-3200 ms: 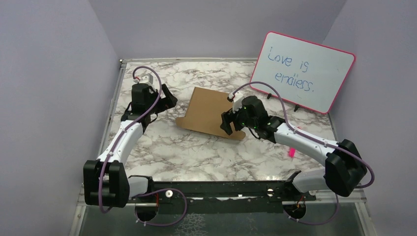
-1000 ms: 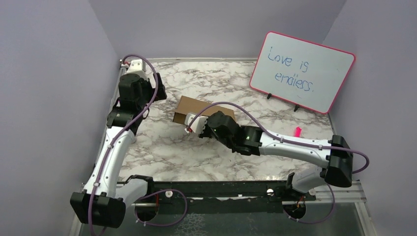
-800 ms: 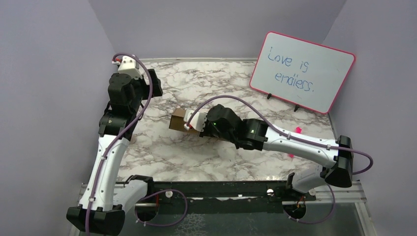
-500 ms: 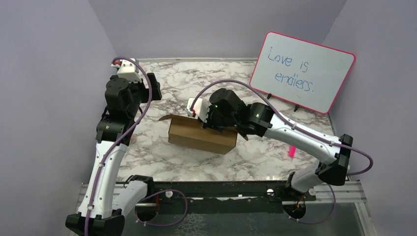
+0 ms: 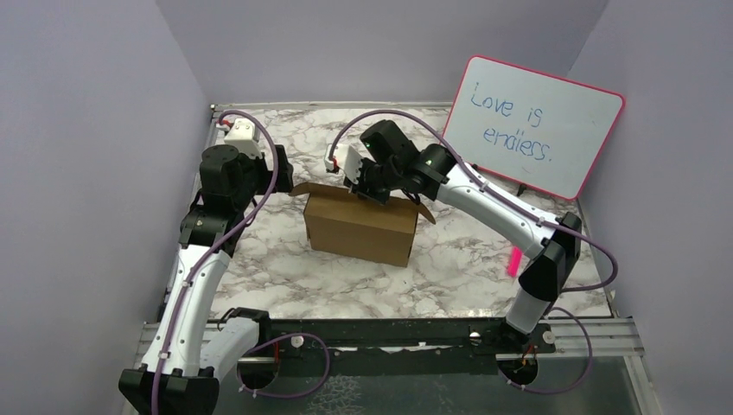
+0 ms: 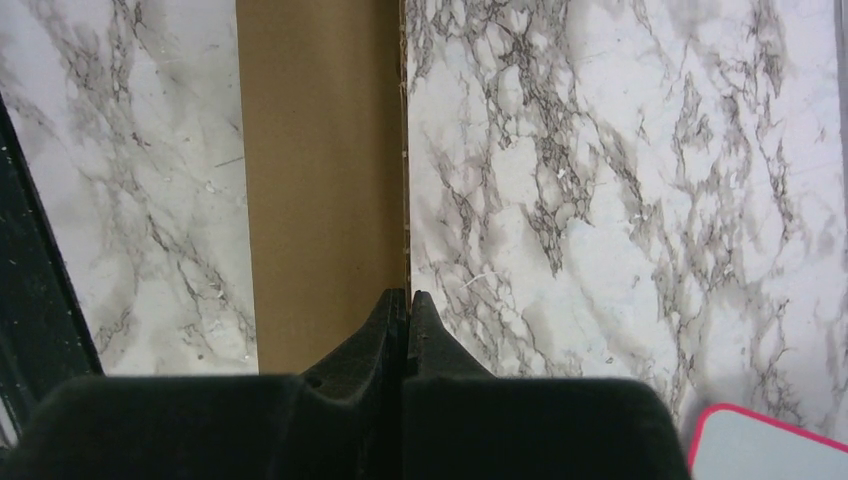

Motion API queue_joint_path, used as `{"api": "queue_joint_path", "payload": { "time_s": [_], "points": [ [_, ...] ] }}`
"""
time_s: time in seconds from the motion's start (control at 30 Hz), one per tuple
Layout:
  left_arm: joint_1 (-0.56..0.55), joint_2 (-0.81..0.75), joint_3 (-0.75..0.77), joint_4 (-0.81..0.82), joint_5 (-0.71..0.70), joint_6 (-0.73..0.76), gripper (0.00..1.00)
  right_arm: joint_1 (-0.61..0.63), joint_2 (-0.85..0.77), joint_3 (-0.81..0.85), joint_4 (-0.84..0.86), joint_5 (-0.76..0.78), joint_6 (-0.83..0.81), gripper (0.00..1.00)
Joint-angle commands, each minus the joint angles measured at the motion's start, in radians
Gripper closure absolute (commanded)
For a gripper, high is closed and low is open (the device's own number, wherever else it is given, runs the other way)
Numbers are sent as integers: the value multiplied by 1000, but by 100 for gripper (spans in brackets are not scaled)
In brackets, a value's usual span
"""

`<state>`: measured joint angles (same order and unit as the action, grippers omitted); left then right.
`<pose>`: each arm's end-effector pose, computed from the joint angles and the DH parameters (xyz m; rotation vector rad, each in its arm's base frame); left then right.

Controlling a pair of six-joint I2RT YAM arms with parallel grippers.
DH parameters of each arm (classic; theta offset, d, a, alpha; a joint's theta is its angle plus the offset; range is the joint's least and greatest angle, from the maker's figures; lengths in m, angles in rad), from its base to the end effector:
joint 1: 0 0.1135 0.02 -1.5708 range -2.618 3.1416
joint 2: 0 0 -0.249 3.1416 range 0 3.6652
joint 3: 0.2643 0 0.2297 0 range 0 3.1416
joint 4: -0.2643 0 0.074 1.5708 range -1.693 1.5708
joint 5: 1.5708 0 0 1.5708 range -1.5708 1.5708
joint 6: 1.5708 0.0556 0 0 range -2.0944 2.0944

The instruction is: Fold the paper box

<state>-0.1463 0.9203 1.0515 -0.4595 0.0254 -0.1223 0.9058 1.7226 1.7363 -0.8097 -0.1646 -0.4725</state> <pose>0.2015 -0.0311 0.3584 0.0402 1.9039 -0.2065 0.2203 0.2957 0.3306 -1.5809 1.7924 0.4019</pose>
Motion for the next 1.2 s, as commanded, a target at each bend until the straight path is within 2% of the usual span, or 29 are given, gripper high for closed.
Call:
{"api": "queue_joint_path", "payload": {
  "time_s": [0.0,0.2,0.37,0.47,0.63,0.8,1.0,1.17],
  "points": [
    [-6,1,-32,1,56,13,1,-17,62,70,-67,-39,-88,98],
    [-8,11,-50,-3,68,35,3,-31,106,123,-54,-55,-170,94],
    [-9,8,-45,-27,15,69,3,-33,114,133,-33,-53,-207,85],
    [-9,8,-48,-31,30,78,3,-33,109,141,-29,-55,-192,80],
    [-9,7,-51,-41,88,108,4,-33,80,121,-5,-30,-135,68],
    [-9,1,-43,-68,146,141,4,-33,34,92,9,-2,-63,61],
    [-9,11,-2,-133,164,188,4,-33,-80,22,65,55,30,46],
    [-9,24,48,-187,198,225,5,-33,-178,-55,64,121,150,41]
  ]
}}
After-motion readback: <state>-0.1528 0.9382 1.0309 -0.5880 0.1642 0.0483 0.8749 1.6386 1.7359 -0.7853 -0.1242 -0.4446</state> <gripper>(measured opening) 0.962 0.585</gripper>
